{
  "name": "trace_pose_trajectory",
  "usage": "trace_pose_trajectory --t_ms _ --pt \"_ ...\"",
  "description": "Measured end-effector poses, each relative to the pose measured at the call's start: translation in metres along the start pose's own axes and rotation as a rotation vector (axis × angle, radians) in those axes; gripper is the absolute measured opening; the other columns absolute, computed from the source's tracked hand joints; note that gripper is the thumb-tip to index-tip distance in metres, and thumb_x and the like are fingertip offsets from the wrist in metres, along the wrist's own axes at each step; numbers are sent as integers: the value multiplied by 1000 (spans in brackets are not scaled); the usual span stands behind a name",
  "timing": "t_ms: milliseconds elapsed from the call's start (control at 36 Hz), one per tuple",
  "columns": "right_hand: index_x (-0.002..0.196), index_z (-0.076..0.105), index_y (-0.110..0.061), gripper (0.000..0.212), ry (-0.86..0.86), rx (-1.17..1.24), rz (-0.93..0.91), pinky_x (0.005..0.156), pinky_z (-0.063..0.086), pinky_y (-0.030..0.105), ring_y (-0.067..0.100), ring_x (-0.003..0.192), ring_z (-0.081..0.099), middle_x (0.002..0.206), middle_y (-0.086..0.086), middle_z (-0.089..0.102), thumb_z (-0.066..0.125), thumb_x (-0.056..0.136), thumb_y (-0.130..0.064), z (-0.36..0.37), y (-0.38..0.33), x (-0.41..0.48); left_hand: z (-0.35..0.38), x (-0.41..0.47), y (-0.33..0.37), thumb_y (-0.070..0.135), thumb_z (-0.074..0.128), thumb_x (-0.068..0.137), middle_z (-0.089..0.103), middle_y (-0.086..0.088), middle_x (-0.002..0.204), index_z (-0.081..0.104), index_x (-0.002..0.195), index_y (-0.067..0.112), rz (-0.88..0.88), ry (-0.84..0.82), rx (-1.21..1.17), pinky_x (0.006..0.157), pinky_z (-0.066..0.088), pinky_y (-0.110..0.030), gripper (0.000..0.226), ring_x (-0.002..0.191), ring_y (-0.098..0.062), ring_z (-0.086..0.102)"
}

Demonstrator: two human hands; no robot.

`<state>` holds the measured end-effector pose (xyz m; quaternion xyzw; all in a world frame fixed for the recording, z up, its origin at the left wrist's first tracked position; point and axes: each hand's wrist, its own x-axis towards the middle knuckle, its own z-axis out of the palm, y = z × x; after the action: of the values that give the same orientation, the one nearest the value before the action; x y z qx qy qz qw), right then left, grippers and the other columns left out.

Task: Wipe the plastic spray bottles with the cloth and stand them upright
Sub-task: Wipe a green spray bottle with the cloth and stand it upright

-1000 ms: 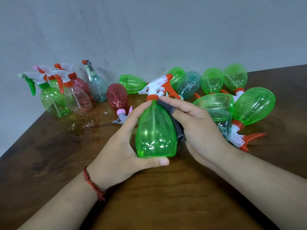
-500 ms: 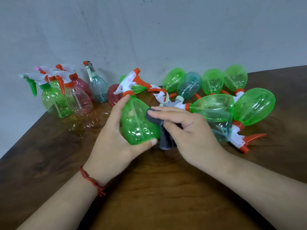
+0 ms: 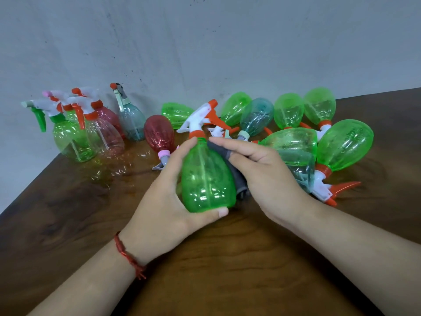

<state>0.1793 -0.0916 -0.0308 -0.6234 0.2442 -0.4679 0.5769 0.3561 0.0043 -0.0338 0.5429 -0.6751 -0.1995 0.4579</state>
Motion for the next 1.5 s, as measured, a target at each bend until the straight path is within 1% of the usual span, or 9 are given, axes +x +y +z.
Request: trace_pose_trajectory --t_ms 222,639,778,972,1083,1167,1278,1389,1500 --pt "124 76 -13 36 -5 236 62 103 58 36 20 121 72 124 3 78 49 108 3 0 -8 -1 -10 0 5 32 99 64 49 32 154 31 164 32 66 -95 31 114 41 -15 121 143 1 52" --pt "124 80 -21 41 -101 -572 -471 115 46 23 1 136 58 148 -7 64 59 102 6 8 5 -20 -18 6 -11 39 100 65 66 21 134 39 155 42 -61 233 144 103 53 -24 109 119 1 67" --pt "126 79 -21 38 -191 -742 -610 120 42 27 11 146 51 152 -2 61 49 105 -11 12 5 -20 -19 7 -15 36 98 63 68 28 121 41 150 45 -142 270 150 87 50 -6 105 108 8 68" --pt "122 80 -25 42 -41 -381 -233 113 44 17 -5 129 60 139 -11 69 56 104 4 4 -2 -9 -10 5 -11 33 104 65 62 16 145 42 155 43 -49 124 32 113 51 -47 110 134 -11 62" --pt "123 78 -19 38 -50 15 -36 95 56 20 4 113 72 124 -6 78 51 108 2 1 -8 -2 -8 2 -6 30 102 65 57 5 153 40 158 36 6 26 -46 116 49 -49 113 140 -19 59" --pt "129 73 -11 37 -50 299 65 103 56 28 17 123 71 128 3 77 47 108 3 1 -10 -1 -8 0 -2 27 102 66 54 4 157 34 163 28 51 -45 -94 117 48 -40 118 144 -22 55" --pt "123 76 -16 36 -2 223 36 97 57 26 17 119 73 124 1 78 49 108 2 0 -8 -2 -8 1 -1 25 101 67 50 21 157 30 165 27 45 -87 7 118 43 -23 121 147 -7 50" --pt "118 79 -22 38 9 51 -29 87 58 21 10 112 74 118 -5 80 51 108 2 -1 -6 -3 -6 0 -4 20 100 69 53 20 154 32 164 27 63 -86 63 120 44 -32 118 146 -11 52" --pt "123 78 -22 39 -13 -78 -101 104 54 25 5 122 69 124 -11 77 52 108 3 -1 -6 -5 -3 1 -7 25 101 68 51 15 157 35 164 25 83 -9 75 121 45 -46 116 147 -17 52"
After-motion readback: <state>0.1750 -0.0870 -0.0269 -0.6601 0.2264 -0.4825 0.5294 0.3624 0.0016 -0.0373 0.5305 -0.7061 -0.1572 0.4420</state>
